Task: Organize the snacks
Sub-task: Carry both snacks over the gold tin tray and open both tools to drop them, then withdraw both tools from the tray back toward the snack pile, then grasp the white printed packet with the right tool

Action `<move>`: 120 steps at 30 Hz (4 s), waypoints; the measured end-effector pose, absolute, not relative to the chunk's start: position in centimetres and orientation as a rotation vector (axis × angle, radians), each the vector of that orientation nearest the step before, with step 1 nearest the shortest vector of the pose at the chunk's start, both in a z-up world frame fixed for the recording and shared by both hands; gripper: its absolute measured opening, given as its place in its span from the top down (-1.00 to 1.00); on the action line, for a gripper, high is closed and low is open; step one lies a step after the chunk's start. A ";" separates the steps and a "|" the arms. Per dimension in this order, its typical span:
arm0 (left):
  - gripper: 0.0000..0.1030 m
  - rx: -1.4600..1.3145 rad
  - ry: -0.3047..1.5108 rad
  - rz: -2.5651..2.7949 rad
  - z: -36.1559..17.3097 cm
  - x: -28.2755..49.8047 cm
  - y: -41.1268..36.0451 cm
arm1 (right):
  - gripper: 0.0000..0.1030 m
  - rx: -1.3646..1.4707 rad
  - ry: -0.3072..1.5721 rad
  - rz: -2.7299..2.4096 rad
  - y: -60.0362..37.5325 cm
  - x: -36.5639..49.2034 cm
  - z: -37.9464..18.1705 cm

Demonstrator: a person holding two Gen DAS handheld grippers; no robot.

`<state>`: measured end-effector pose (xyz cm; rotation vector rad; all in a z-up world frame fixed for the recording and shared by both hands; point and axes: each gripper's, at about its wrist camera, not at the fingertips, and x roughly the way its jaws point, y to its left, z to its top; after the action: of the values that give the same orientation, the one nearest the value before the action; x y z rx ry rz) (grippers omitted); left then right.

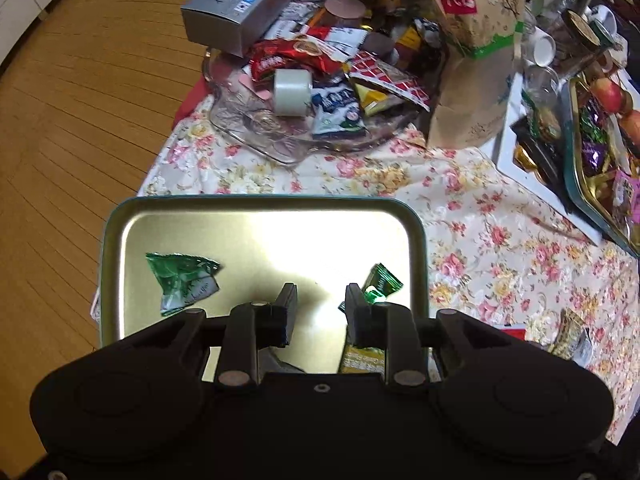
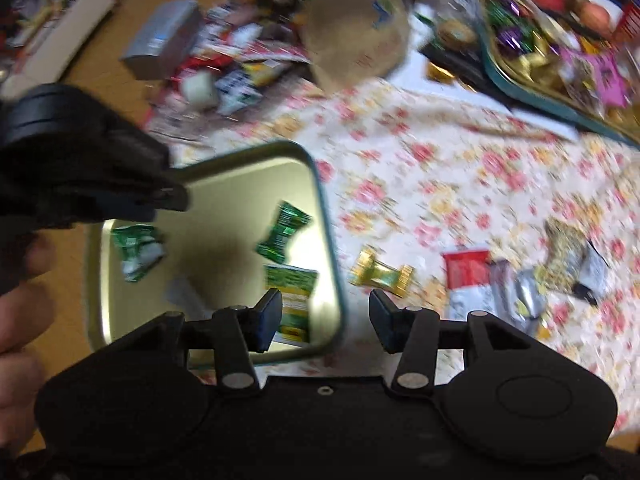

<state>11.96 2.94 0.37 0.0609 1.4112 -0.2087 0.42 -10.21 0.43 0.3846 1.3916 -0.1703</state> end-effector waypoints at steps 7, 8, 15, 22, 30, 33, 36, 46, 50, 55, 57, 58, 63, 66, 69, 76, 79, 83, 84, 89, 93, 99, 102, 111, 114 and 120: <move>0.33 0.094 1.444 -0.276 0.0 11.1 0.8 | 0.02 0.426 1.506 -0.289 -12.8 0.3 -1.9; 0.33 0.101 1.445 -0.283 0.0 10.9 0.6 | 0.02 0.424 1.520 -0.305 -13.2 0.2 -2.1; 0.33 0.097 1.478 -0.346 -0.2 10.3 -0.8 | 0.02 0.491 1.578 -0.367 -16.1 -0.9 -3.1; 0.33 0.108 1.485 -0.375 -0.1 9.7 -2.0 | 0.02 0.598 1.598 -0.415 -19.7 -2.3 -3.2; 0.34 0.122 1.501 -0.407 -0.2 9.0 -3.7 | 0.02 0.667 1.631 -0.499 -24.0 -4.6 -3.5; 0.34 0.131 1.502 -0.423 -0.1 8.6 -4.5 | 0.02 0.676 1.648 -0.535 -25.2 -5.7 -3.5; 0.34 0.144 1.509 -0.439 -0.2 8.1 -5.4 | 0.02 0.708 1.667 -0.556 -26.7 -6.9 -3.8; 0.34 0.198 1.532 -0.501 -0.6 6.2 -9.1 | 0.02 0.812 1.691 -0.622 -30.9 -10.7 -4.5; 0.34 0.225 1.541 -0.527 -0.8 5.2 -10.8 | 0.02 0.853 1.705 -0.646 -32.4 -12.1 -4.8; 0.34 0.263 1.550 -0.559 -1.1 3.8 -13.1 | 0.02 0.889 1.730 -0.658 -33.4 -13.4 -5.3; 0.34 0.280 1.553 -0.573 -1.2 3.3 -14.0 | 0.02 0.898 1.733 -0.662 -33.8 -13.9 -5.3; 0.34 0.286 1.555 -0.579 -1.3 3.1 -14.4 | 0.02 0.900 1.733 -0.663 -34.0 -14.0 -5.3; 0.34 0.318 1.561 -0.609 -1.5 2.2 -16.1 | 0.02 0.922 1.715 -0.673 -34.8 -14.7 -5.2; 0.34 0.310 1.556 -0.615 -1.3 2.2 -16.7 | 0.02 0.932 1.694 -0.688 -35.4 -15.0 -4.9; 0.34 0.303 1.548 -0.617 -1.0 2.3 -16.9 | 0.03 0.966 1.651 -0.684 -36.1 -15.3 -4.5; 0.34 0.272 1.552 -0.597 -1.0 2.9 -16.5 | 0.04 1.005 1.462 -0.629 -36.9 -15.2 -2.6; 0.34 0.257 1.548 -0.584 -0.7 3.2 -16.1 | 0.04 0.979 1.402 -0.602 -36.6 -14.6 -2.1; 0.34 0.218 1.549 -0.586 -0.3 3.6 -15.5 | 0.04 0.926 1.354 -0.575 -36.0 -12.9 -2.6; 0.34 0.211 1.549 -0.587 -0.3 3.7 -15.4 | 0.04 0.913 1.349 -0.572 -35.9 -12.5 -3.0; 0.34 0.172 1.558 -0.596 0.0 3.9 -15.0 | 0.04 0.916 1.349 -0.610 -35.8 -10.9 -4.8; 0.34 0.146 1.557 -0.607 0.4 4.0 -14.4 | 0.04 0.890 1.338 -0.657 -35.8 -9.9 -5.9; 0.34 0.134 1.540 -0.613 1.0 4.1 -13.2 | 0.04 0.841 1.395 -0.701 -35.2 -8.4 -8.8; 0.34 0.116 1.533 -0.604 1.2 4.5 -12.5 | 0.04 0.830 1.423 -0.731 -35.0 -8.1 -10.0; 0.34 0.079 1.524 -0.598 1.6 5.3 -11.6 | 0.17 0.837 1.464 -0.747 -34.8 -7.4 -11.8; 0.34 0.078 1.519 -0.596 1.7 5.3 -11.5 | 0.24 0.853 1.467 -0.715 -34.9 -7.6 -11.3; 0.34 0.083 1.514 -0.582 1.5 5.4 -12.0 | 0.33 0.949 1.414 -0.655 -36.4 -9.0 -8.2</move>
<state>5.37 -12.04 1.52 0.0835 1.5141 -0.5818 -9.04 -36.43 -8.18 0.9493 1.4143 -0.6548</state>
